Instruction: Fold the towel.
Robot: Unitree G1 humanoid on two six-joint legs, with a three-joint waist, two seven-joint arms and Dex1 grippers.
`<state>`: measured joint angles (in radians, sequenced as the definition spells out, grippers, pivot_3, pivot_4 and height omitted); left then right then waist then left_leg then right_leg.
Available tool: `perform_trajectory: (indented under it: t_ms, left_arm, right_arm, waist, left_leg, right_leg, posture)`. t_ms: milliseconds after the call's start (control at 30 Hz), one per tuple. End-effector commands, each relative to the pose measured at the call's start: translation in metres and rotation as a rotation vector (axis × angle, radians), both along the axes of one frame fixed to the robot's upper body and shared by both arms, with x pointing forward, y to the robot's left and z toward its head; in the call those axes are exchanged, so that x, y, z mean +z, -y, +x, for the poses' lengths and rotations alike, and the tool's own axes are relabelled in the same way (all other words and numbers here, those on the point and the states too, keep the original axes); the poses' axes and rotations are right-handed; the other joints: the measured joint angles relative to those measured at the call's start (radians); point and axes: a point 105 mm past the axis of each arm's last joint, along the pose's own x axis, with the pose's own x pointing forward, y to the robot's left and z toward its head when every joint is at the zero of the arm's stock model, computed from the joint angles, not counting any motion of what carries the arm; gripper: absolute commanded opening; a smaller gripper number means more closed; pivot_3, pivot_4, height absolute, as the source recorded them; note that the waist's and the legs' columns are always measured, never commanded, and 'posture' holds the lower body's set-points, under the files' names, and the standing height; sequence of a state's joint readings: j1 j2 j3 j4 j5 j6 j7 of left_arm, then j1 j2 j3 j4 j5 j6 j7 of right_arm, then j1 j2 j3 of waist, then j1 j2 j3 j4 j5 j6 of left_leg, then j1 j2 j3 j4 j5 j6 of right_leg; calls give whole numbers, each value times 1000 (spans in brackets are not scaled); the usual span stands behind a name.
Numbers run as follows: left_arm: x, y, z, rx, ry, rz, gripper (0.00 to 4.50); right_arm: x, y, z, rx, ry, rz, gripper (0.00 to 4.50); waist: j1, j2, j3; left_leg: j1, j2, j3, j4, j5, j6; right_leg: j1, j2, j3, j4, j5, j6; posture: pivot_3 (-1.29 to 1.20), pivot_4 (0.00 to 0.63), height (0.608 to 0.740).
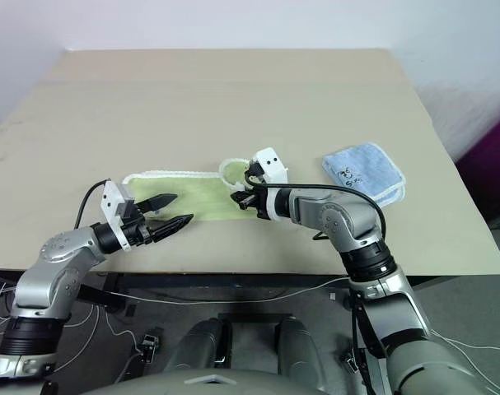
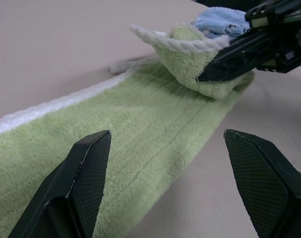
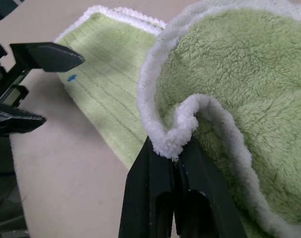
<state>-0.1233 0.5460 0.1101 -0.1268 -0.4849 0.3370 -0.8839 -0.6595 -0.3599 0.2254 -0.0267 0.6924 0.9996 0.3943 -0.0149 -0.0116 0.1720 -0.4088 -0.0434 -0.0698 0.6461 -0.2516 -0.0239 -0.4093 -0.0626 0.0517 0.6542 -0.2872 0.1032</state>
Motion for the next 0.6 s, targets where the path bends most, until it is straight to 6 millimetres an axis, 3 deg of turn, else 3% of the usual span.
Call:
perform_trajectory:
  t_ms: [33, 167, 200, 300, 467, 567, 600]
  left_arm:
    - [14, 3, -1, -9, 64, -3, 3803]
    - [14, 3, 0, -11, 63, -2, 3803]
    - [14, 3, 0, -12, 63, -2, 3803]
    - [15, 4, 1, -15, 64, -1, 3803]
    - [15, 6, 2, -23, 65, -2, 3803]
    - [15, 6, 2, -22, 64, -2, 3803]
    - [15, 6, 1, -22, 63, -2, 3803]
  right_arm:
    - [10, -8, 2, 26, 50, 13, 21]
    - [10, -10, 0, 44, 39, 26, 21]
    - [10, -11, -2, 51, 34, 36, 224]
    - [16, -13, -7, 82, 22, 74, 949]
    - [23, -10, -11, 93, 46, 83, 2682]
    - [39, 0, -13, 91, 108, 102, 3684]
    - [46, 5, -14, 92, 130, 116, 3684]
  waist:
    - [-1, 0, 0]
    - [-2, 0, 0]
    - [-2, 0, 0]
    - [-2, 0, 0]
    - [-2, 0, 0]
    - [-1, 0, 0]
    - [0, 0, 0]
  left_leg:
    - [0, 0, 0, 0, 0, 0]
    - [0, 0, 0, 0, 0, 0]
    - [0, 0, 0, 0, 0, 0]
    - [0, 0, 0, 0, 0, 0]
    - [0, 0, 0, 0, 0, 0]
    - [0, 0, 0, -1, 0, 0]
    - [0, 0, 0, -1, 0, 0]
  right_leg:
    - [0, 0, 0, 0, 0, 0]
    - [0, 0, 0, 0, 0, 0]
    - [0, 0, 0, 0, 0, 0]
    - [0, 0, 0, 0, 0, 0]
    - [0, 0, 0, 0, 0, 0]
    - [0, 0, 0, 0, 0, 0]
    - [0, 0, 0, 0, 0, 0]
  posture:
    - [0, 150, 740]
    - [0, 150, 740]
    - [0, 150, 740]
    - [0, 150, 740]
    - [0, 150, 740]
    - [0, 150, 740]
    - [0, 150, 740]
